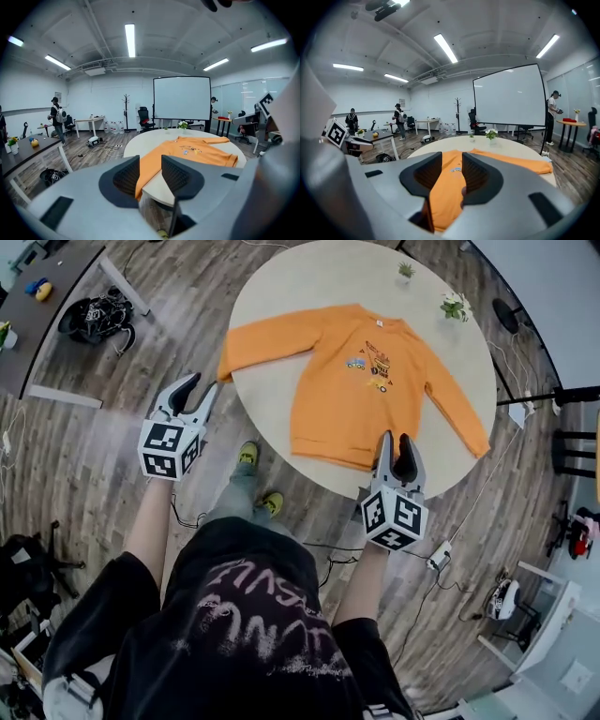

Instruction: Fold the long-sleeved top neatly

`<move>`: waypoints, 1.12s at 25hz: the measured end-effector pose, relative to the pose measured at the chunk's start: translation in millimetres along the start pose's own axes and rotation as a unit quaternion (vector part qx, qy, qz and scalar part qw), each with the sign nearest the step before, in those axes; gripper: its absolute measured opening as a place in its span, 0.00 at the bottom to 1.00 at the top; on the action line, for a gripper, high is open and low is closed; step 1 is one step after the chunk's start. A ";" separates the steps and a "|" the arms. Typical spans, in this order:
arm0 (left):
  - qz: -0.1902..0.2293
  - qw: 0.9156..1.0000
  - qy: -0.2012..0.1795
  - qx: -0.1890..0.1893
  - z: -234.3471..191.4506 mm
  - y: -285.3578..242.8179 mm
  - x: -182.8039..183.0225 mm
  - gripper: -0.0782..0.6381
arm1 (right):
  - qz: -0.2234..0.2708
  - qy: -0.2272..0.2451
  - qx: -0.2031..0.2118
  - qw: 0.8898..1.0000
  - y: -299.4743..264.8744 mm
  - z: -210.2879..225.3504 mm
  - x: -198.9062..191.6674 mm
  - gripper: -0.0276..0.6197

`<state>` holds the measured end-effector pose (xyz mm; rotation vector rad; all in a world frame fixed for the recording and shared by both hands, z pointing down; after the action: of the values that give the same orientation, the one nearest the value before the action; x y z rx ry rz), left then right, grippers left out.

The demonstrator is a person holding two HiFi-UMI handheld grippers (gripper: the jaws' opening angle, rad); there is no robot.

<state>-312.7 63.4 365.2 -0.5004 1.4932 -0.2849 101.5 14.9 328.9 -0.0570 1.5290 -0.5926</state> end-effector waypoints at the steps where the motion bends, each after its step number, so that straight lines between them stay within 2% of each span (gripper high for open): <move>1: -0.003 1.000 0.004 0.002 -2.8 -3.4 -5.8 0.31 | -0.003 0.002 0.003 1.000 -4.8 -1.7 -0.6 0.26; 6: -0.025 0.999 0.026 0.007 -20.3 -25.3 -33.5 0.31 | -0.017 0.009 0.008 1.000 -33.3 -11.3 -1.5 0.26; 11: -0.040 0.999 0.028 0.002 -36.2 -53.7 -53.6 0.31 | -0.032 0.012 0.010 0.999 -65.6 -23.3 -9.0 0.26; 19: -0.078 0.996 0.040 -0.002 -51.2 -96.0 -98.4 0.32 | -0.085 0.017 0.024 0.996 -112.6 -42.1 -45.1 0.26; 28: -0.115 0.990 0.081 -0.003 -68.1 -152.6 -160.5 0.37 | -0.123 0.025 0.029 0.992 -162.5 -52.4 -75.6 0.26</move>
<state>-372.8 -1.8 579.3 -0.6689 1.5956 -0.5119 4.4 -77.7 458.7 -0.1898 1.5629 -0.8405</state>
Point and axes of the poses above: the fingertips, and each gripper's own axes: y backward along the fingers, z to its right, x out of its top, the point moved 9 cm from there along y, backward along the fingers, and after that the axes turned 5 degrees about -z, right-handed, at the moved point
